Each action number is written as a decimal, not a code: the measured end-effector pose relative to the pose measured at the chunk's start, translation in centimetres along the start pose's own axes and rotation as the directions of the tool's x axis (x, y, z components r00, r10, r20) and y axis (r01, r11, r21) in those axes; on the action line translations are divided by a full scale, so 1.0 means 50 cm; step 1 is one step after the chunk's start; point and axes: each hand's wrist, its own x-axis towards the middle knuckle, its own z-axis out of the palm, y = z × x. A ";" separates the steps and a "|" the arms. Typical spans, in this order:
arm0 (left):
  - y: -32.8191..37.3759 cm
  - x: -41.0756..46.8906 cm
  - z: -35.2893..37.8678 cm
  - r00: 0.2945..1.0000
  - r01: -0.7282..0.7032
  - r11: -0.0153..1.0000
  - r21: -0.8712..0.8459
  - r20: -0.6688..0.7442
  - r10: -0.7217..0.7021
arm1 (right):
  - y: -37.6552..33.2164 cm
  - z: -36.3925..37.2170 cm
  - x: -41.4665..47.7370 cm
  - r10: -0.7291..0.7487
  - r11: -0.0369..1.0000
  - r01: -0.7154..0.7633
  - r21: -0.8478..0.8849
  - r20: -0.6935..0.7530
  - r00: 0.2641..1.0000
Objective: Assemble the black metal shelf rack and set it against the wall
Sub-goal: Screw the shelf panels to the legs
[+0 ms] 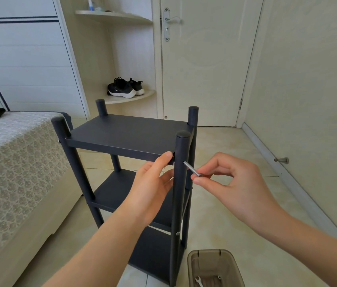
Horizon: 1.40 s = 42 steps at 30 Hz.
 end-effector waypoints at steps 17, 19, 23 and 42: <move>0.001 -0.001 -0.001 1.000 0.007 1.000 -0.017 0.006 -0.007 | -0.009 0.011 0.003 -0.038 0.997 0.036 -0.071 -0.021 0.999; -0.001 -0.002 -0.001 1.000 0.000 1.000 -0.013 0.010 0.000 | -0.006 0.013 0.004 -0.052 0.993 0.050 -0.104 -0.015 0.999; 0.000 -0.004 -0.002 1.000 -0.004 1.000 -0.017 0.015 0.005 | -0.001 0.015 0.010 -0.046 0.993 0.043 -0.108 -0.020 0.999; 0.003 -0.005 0.007 0.999 0.038 0.999 -0.025 0.007 -0.038 | 0.001 0.042 0.031 -0.010 0.997 0.004 -0.079 -0.076 0.997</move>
